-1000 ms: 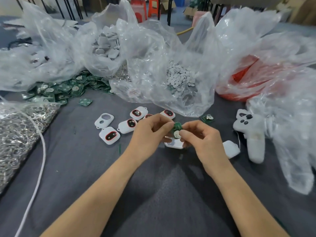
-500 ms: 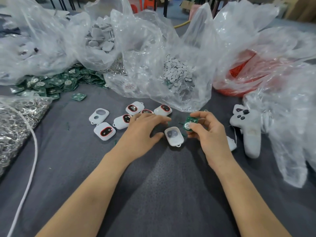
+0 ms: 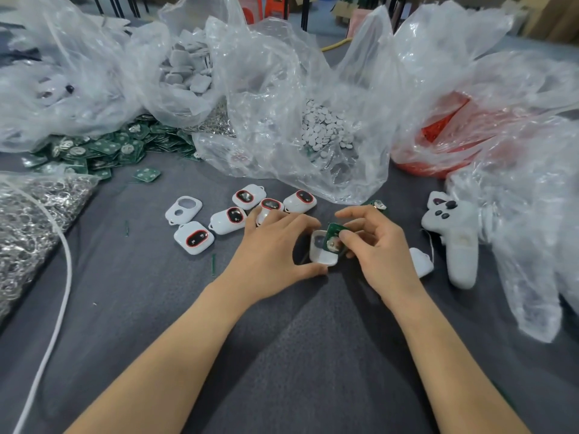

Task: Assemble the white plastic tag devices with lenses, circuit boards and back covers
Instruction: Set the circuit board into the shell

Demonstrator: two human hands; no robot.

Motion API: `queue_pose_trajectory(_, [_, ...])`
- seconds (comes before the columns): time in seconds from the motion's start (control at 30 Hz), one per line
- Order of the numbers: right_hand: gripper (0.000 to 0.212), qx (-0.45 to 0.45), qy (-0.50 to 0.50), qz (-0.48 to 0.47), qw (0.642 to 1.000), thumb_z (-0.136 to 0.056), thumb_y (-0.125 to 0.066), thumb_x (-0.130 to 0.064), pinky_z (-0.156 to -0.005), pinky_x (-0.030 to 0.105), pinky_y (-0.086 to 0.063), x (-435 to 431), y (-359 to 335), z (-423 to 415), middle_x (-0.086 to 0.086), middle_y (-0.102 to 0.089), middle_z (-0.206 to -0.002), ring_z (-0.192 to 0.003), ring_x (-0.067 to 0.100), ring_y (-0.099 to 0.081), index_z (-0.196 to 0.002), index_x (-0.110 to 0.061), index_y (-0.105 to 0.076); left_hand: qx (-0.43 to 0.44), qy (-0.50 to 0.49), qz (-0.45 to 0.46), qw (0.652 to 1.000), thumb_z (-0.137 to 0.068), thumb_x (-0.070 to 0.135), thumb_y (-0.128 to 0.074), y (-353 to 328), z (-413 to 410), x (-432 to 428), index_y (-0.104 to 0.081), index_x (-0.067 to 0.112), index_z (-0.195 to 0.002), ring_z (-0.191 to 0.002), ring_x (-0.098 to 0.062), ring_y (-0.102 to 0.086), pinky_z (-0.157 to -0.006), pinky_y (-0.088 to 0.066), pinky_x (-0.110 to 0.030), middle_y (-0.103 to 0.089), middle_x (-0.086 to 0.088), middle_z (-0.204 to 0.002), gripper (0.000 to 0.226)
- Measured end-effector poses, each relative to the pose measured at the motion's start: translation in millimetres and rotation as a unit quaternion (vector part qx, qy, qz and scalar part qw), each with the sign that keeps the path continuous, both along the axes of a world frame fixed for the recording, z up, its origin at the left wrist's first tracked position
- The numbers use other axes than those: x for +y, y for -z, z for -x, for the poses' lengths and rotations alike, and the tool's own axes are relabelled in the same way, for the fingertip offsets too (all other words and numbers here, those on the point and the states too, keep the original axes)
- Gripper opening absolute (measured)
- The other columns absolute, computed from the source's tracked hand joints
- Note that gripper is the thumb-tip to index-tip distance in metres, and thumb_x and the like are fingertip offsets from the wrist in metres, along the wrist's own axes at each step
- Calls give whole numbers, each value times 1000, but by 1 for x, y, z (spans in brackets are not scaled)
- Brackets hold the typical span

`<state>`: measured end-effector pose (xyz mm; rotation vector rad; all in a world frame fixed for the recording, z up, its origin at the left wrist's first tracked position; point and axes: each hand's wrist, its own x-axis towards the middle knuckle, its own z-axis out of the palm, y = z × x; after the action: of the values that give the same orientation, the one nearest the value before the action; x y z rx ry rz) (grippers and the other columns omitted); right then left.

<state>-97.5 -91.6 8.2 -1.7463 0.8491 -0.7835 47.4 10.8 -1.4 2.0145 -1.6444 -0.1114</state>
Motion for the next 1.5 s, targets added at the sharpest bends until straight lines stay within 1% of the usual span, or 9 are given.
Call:
queue_pose_trajectory(0.07, [26, 15, -3, 7, 1000, -83, -64, 3, -68, 27, -51, -1, 1, 1, 0, -70, -80, -75, 11, -65, -88, -22, -69, -6, 3, -5, 1000, -72, 66, -63, 0, 1, 0, -51, 36, -125, -124, -6, -35, -116, -5, -45, -55, 22, -121, 61])
queue_pose_trajectory(0.2, [23, 18, 3, 7, 1000, -82, -68, -1, -66, 15, -47, 0, 2, 0, -7, -72, -78, -75, 0, -67, -82, -23, -70, -14, 2, -12, 1000, -74, 65, -61, -1, 2, 0, -53, 36, -126, -125, -7, -36, -116, -4, -45, -55, 20, -122, 60])
queue_pose_trajectory(0.37, [25, 43, -2, 43, 998, -82, -69, -3, -72, 10, -49, 1, 2, -1, -13, -71, -80, -77, -2, -67, -82, -28, -69, -10, -1, -7, 1000, -75, 64, -62, -2, 5, 0, -54, 35, -125, -125, -7, -38, -116, -4, -44, -56, 19, -119, 58])
queue_pose_trajectory(0.53, [19, 63, -17, 54, 996, -84, -68, -3, -75, 16, -51, 1, 2, -2, -9, -72, -82, -77, 2, -67, -87, -22, -71, -7, -2, -11, 1000, -75, 62, -64, -3, 6, 0, -54, 35, -124, -125, -8, -39, -117, -6, -45, -57, 19, -119, 57])
queue_pose_trajectory(0.73, [17, 97, -22, 73, 992, -85, -66, -6, -75, 19, -52, 1, 2, -3, -6, -72, -83, -78, 7, -67, -91, -20, -73, -8, -4, -12, 1000, -75, 61, -65, -4, 5, 0, -54, 34, -124, -125, -9, -39, -117, -6, -47, -57, 17, -119, 57])
queue_pose_trajectory(0.83, [17, 105, -17, 95, 990, -84, -67, -6, -71, 13, -48, 2, 3, -3, -6, -70, -86, -78, 7, -64, -91, -20, -73, -7, -5, -11, 1000, -75, 61, -66, -3, 5, 0, -54, 34, -124, -125, -8, -38, -117, -6, -46, -57, 18, -119, 57])
queue_pose_trajectory(0.93, [18, 112, -5, 137, 984, -82, -70, -4, -69, 6, -41, 1, 3, -4, -4, -62, -93, -78, 4, -58, -91, -19, -74, -8, -4, -5, 1000, -75, 61, -67, -2, 5, 0, -55, 34, -124, -124, -7, -39, -117, -6, -43, -57, 18, -120, 57])
queue_pose_trajectory(1.13, [17, 120, -4, 144, 982, -81, -70, -4, -68, 6, -40, 1, 6, -6, -3, -61, -92, -75, 2, -56, -91, -16, -74, -9, -7, 0, 1000, -74, 61, -66, -1, 5, -1, -55, 34, -124, -125, -7, -39, -117, -5, -42, -57, 18, -120, 58])
queue_pose_trajectory(1.5, [18, 104, 9, 143, 984, -79, -70, -1, -66, 5, -39, 4, 6, -8, -1, -61, -89, -70, 0, -54, -83, -19, -70, 4, -8, -12, 1000, -73, 60, -68, -4, 6, 0, -50, 31, -129, -128, -7, -35, -118, -3, -43, -55, 16, -127, 65])
